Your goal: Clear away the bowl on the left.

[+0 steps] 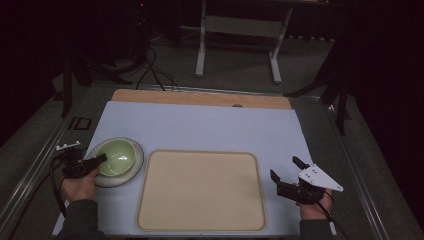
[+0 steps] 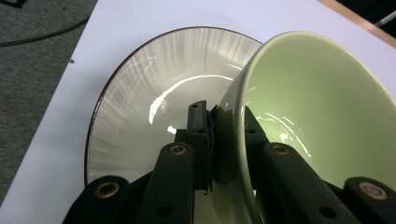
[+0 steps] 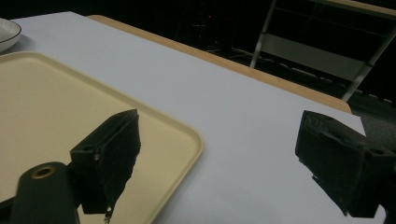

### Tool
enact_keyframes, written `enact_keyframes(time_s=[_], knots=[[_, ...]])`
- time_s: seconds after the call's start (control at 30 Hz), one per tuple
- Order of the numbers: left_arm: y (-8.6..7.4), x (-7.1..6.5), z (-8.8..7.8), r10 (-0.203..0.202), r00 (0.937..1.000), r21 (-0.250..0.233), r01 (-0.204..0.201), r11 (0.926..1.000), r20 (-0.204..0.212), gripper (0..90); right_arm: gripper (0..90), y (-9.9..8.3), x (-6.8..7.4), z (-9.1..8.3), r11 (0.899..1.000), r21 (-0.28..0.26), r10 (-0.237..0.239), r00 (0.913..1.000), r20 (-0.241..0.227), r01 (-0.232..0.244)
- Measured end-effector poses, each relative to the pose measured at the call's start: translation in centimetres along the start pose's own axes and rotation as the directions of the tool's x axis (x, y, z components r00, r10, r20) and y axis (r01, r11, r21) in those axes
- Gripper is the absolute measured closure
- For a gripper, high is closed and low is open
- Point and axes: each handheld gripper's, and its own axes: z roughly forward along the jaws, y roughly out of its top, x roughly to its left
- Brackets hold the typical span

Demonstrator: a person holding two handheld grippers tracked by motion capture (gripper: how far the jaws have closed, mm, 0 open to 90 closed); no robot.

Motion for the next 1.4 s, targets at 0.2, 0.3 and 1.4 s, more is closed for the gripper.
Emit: enact_keyframes(time_s=[0.2, 0.3, 1.4], knots=[[-0.1, 0.0, 0.1, -0.008, 0.9997, -0.006, 0.008, 0.9999, 0.025, 80.8, 13.6, 0.0, -0.1, 0.0, 1.000, 0.003, 0.004, 1.0000, 0.004, -0.004], [-0.1, 0.1, 0.0, -0.023, 0.9989, -0.014, 0.024, 0.9996, 0.041, 81.0, 13.6, 0.0, -0.1, 0.0, 1.000, 0.002, 0.004, 1.0000, 0.005, -0.004], [0.1, -1.5, -2.3, 0.012, 0.9924, -0.115, 0.002, 0.9933, 0.122, 80.7, 13.6, 0.0, -0.2, -0.1, 1.000, -0.005, 0.006, 1.0000, 0.005, -0.006]])
